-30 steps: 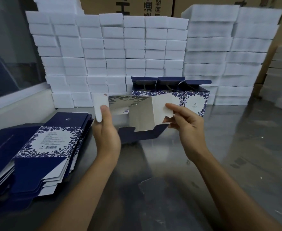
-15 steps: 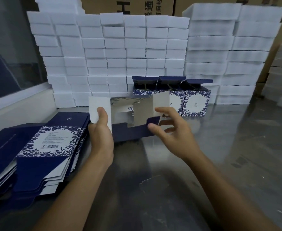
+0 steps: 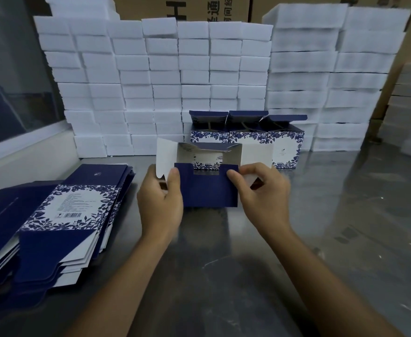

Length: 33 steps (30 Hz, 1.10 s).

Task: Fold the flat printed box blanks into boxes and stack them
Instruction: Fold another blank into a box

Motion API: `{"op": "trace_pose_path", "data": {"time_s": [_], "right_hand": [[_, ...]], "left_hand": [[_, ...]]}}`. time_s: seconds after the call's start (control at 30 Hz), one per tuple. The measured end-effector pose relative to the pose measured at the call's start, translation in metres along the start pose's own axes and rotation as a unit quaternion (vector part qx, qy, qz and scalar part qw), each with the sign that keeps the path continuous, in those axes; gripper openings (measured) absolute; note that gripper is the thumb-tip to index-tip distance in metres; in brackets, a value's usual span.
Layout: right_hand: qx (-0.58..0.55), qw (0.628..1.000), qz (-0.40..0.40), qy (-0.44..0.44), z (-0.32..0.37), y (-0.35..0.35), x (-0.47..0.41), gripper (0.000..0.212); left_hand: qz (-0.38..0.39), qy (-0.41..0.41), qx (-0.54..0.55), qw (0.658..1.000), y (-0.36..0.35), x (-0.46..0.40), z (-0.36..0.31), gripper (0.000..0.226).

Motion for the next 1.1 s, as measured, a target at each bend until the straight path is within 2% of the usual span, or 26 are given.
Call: {"op": "trace_pose_path", "data": {"time_s": [0.07,0.17,0.23,0.33,0.43,0.5,0.57,0.63,0.73,0.87,1.1], "right_hand": [[-0.003,1.000,-0.018,-0.007,-0.002,0.001,-0.001,0.010],[-0.008,0.999,-0.031,-0.001,-0.003,0.001,-0.002,0.011],[-0.029,0.999,-0.034,-0.003,-0.003,0.000,-0.001,0.021],[-0.088,0.992,-0.063,-0.071,-0.002,-0.005,0.003,0.044],[-0.061,0.988,-0.082,-0.113,-0.004,-0.013,0.011,0.038],[-0.060,0.980,-0.040,-0.186,-0.008,-0.017,0.014,0.041],[-0.074,0.969,0.040,-0.233,-0.013,-0.022,0.020,0.058],[-0.109,0.956,0.119,-0.245,-0.010,-0.030,0.028,0.065],[-0.157,0.937,0.190,-0.247,-0.002,-0.041,0.039,0.058],[-0.164,0.932,0.222,-0.234,-0.001,-0.042,0.042,0.056],[-0.154,0.935,0.219,-0.231,0.000,-0.044,0.044,0.050]], "left_hand": [[0.033,-0.037,-0.075,0.996,0.001,0.001,0.005,0.028],[0.062,-0.078,-0.130,0.986,0.002,0.002,0.008,0.048],[0.062,-0.094,-0.138,0.984,0.001,0.002,0.005,0.053],[0.052,-0.110,-0.140,0.983,-0.003,0.002,-0.003,0.053],[0.049,-0.089,-0.107,0.989,-0.004,0.002,-0.004,0.050],[0.049,-0.052,-0.074,0.995,-0.004,0.001,-0.002,0.050],[0.050,-0.019,-0.049,0.997,-0.004,0.001,-0.001,0.050],[0.061,-0.014,-0.052,0.997,-0.006,0.003,-0.001,0.050],[0.061,-0.030,-0.044,0.997,-0.009,0.009,-0.002,0.047],[0.058,-0.039,-0.043,0.997,-0.011,0.011,-0.003,0.048],[0.072,-0.018,-0.039,0.997,-0.009,0.010,0.001,0.044]]}}
Point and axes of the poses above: each hand's wrist, its own x-axis away from the middle knuckle, its own y-axis out of the back of the hand, z = x × y, the point moved 1 cm from there along -x, towards the middle knuckle, and after that the axes turned 6 degrees about -z, right-handed, at the moved point
